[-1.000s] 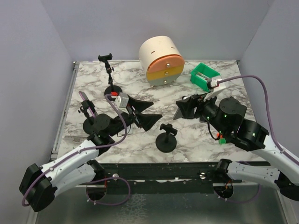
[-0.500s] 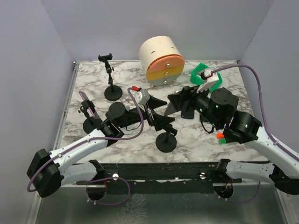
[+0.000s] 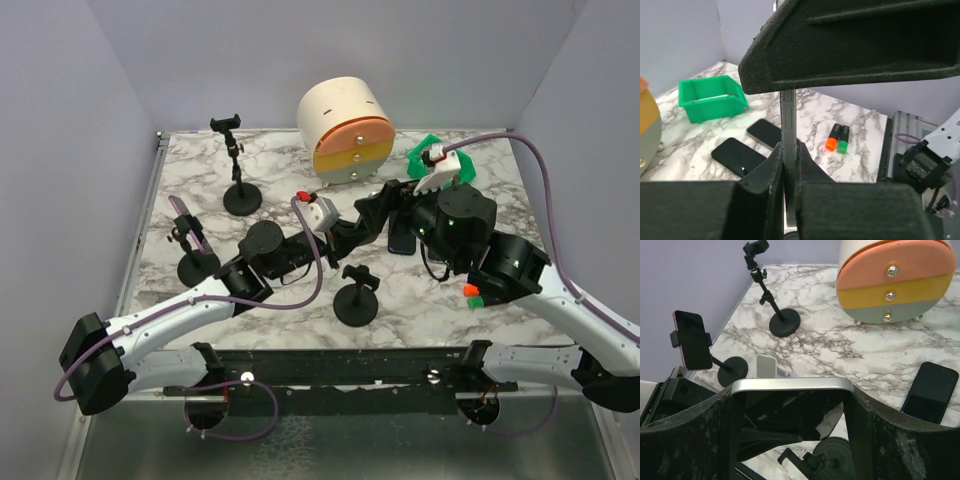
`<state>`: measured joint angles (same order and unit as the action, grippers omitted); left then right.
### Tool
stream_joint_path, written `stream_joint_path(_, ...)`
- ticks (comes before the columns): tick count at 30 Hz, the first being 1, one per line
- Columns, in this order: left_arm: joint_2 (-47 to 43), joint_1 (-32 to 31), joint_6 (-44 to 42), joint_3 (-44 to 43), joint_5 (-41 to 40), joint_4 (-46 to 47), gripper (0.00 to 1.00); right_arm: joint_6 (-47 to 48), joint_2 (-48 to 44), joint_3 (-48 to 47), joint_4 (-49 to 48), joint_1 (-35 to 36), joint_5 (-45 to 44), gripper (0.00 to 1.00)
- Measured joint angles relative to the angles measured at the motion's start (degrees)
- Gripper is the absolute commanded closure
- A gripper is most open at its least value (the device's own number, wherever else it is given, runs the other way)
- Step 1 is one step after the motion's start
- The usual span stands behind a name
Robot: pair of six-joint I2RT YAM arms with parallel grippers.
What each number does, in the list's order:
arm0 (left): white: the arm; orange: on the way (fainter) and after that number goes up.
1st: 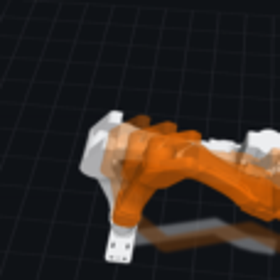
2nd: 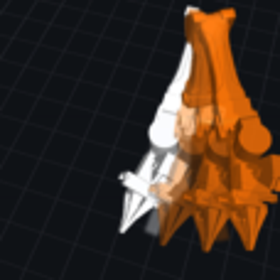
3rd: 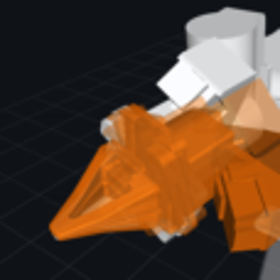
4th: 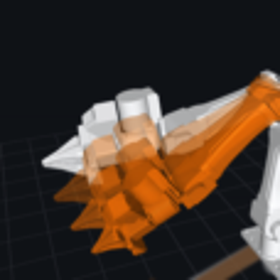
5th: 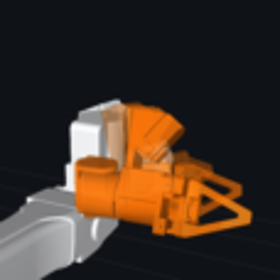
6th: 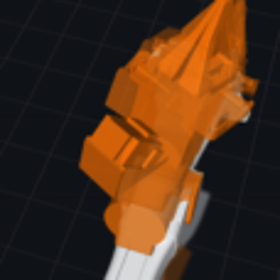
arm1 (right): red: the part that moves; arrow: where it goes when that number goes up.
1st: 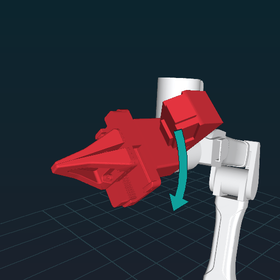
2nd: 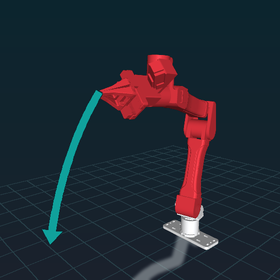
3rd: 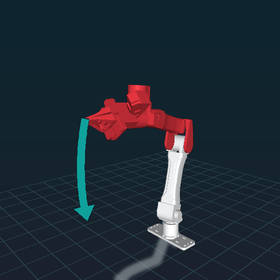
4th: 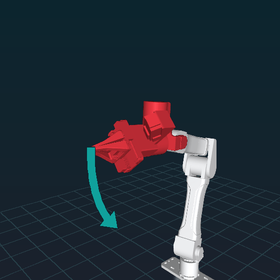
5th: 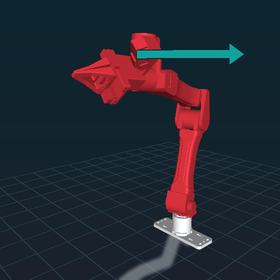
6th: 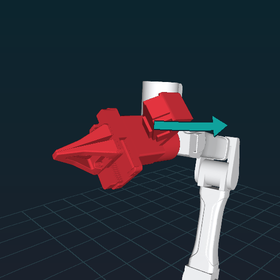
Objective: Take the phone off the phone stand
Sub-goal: Place the phone stand at the center of the board.
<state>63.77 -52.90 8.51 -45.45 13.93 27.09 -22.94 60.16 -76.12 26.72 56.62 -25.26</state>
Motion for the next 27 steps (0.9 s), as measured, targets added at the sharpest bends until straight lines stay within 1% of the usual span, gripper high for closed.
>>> stream_joint_path(3,0.3,-0.4,-1.1,-0.1,-1.9,-0.2,1.0,-0.3,0.4,0.0,0.0,-0.1,-0.5,0.99)
stream_joint_path(4,0.3,-0.5,-1.2,-0.1,-2.3,-0.2,1.0,-0.4,0.4,0.0,0.0,-0.1,-0.5,0.88)
stream_joint_path(6,0.3,-0.7,-1.3,-0.1,-3.3,-0.2,1.0,-0.3,0.3,0.0,0.0,-0.1,-0.3,0.58)
stream_joint_path(7,0.3,-0.8,-1.3,-0.1,-3.6,-0.2,1.0,-0.1,0.2,0.0,-0.1,-0.1,0.0,0.49)
stream_joint_path(8,0.2,-0.9,-1.2,-0.1,-4.1,-0.2,1.0,0.2,0.2,0.1,-0.2,-0.1,0.3,0.42)
stream_joint_path(10,0.1,-1.1,-0.9,-0.1,-4.4,-0.3,1.0,0.6,-0.5,0.7,-0.7,-0.3,1.2,0.33)
stream_joint_path(11,0.0,-1.2,-0.8,-0.1,-4.4,-0.3,1.0,0.8,-1.0,1.2,-1.2,-0.4,1.7,0.25)
stream_joint_path(12,-0.2,-1.3,-0.7,-0.1,-4.4,-0.4,1.0,1.1,-1.5,1.8,-1.6,-0.4,2.1,0.13)
stream_joint_path(14,-0.7,-1.7,0.4,-0.1,-4.3,-0.8,1.0,1.7,-3.0,3.5,-3.2,-0.4,3.4,0.02)
stream_joint_path(18,-1.9,-1.2,3.6,0.3,-4.4,-1.1,1.0,2.5,-8.0,6.2,-5.3,-0.3,7.9,0.0)
stream_joint_path(27,-3.9,-1.0,8.4,2.3,-4.5,-0.4,1.0,3.8,-15.5,8.9,-11.2,-0.3,12.5,0.0)
